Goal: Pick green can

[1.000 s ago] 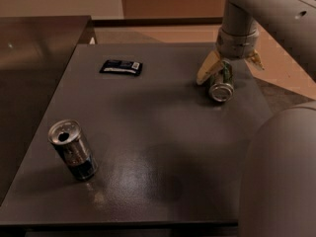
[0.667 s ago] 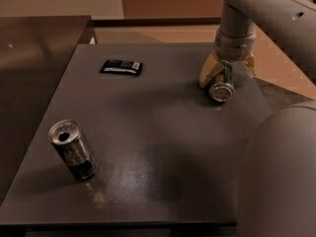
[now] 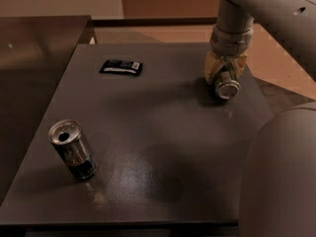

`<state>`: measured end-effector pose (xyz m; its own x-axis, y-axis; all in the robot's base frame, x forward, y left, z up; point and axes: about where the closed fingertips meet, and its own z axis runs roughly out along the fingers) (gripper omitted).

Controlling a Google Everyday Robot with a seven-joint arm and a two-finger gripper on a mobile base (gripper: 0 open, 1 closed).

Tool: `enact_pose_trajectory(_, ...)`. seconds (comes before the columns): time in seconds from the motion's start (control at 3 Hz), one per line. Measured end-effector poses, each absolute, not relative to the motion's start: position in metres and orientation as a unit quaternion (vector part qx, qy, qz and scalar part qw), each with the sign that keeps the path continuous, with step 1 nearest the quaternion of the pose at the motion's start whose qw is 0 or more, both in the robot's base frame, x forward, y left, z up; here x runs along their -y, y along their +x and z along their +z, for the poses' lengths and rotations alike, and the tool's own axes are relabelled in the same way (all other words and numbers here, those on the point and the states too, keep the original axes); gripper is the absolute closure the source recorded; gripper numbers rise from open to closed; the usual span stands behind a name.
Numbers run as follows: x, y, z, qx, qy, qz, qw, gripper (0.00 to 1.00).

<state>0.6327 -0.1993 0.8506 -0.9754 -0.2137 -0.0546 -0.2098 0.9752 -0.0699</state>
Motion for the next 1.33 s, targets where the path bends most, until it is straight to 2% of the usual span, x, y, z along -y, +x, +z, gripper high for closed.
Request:
enact_pose_trajectory(0.33, 0.189, 0.633, 0.873, -0.989, -0.137, -0.03, 0.055, 0.9)
enact_pose_trajectory(0.67, 0.175, 0.631, 0.91, -0.977, -0.189, -0.026, 0.092, 1.0)
enact_pose_trajectory(1.33, 0.141, 0.624, 0.977, -0.937, -0.314, -0.018, 0.153, 1.0)
